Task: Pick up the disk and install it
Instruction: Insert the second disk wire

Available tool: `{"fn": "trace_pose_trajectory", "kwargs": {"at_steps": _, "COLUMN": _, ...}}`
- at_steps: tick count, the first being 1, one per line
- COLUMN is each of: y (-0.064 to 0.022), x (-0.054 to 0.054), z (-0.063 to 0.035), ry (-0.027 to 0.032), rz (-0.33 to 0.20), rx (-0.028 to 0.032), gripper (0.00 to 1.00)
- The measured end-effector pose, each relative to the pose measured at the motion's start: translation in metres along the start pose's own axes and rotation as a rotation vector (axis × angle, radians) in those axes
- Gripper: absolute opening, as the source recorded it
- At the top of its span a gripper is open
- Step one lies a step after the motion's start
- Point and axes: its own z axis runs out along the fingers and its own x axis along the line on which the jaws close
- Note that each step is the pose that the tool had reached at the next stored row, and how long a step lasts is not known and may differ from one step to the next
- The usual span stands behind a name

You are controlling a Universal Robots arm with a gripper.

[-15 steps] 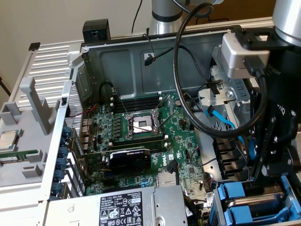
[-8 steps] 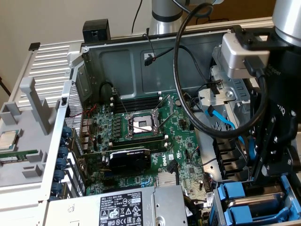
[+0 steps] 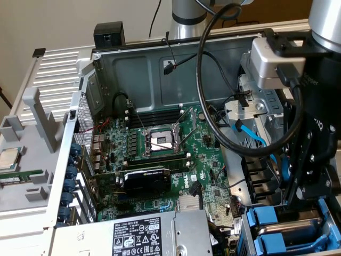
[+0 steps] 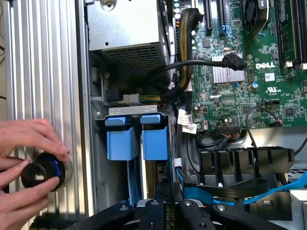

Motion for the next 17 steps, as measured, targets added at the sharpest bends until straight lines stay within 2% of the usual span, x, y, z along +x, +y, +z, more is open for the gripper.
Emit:
{"fn": "trace_pose_trajectory", "kwargs": {"at_steps": 4, "y": -0.0001, "x": -0.0001, "z": 0.0001, "ry": -0.0003, "rz": 0.000, "rx": 0.0001, "gripper": 0.18}}
{"fn": "trace_pose_trajectory", "kwargs": {"at_steps": 5, "y": -0.0001, "x": 0.0000, "z": 0.0001, "ry": -0.0003, "rz": 0.000, "rx": 0.0001, "gripper": 0.25}}
{"fn": "trace_pose_trajectory", "kwargs": {"at_steps": 12, "y": 0.0001, "x": 0.0002, "z": -0.0015, "ry": 0.0003, "rz": 0.000, "rx": 0.0000, "gripper": 0.25}}
{"fn": "trace_pose_trajectory", "kwargs": {"at_steps": 17, "y": 0.0004, "x": 0.0014, "z": -0.0093, "ry": 0.0001, "rz": 0.000, "rx": 0.0000, "gripper": 0.25}}
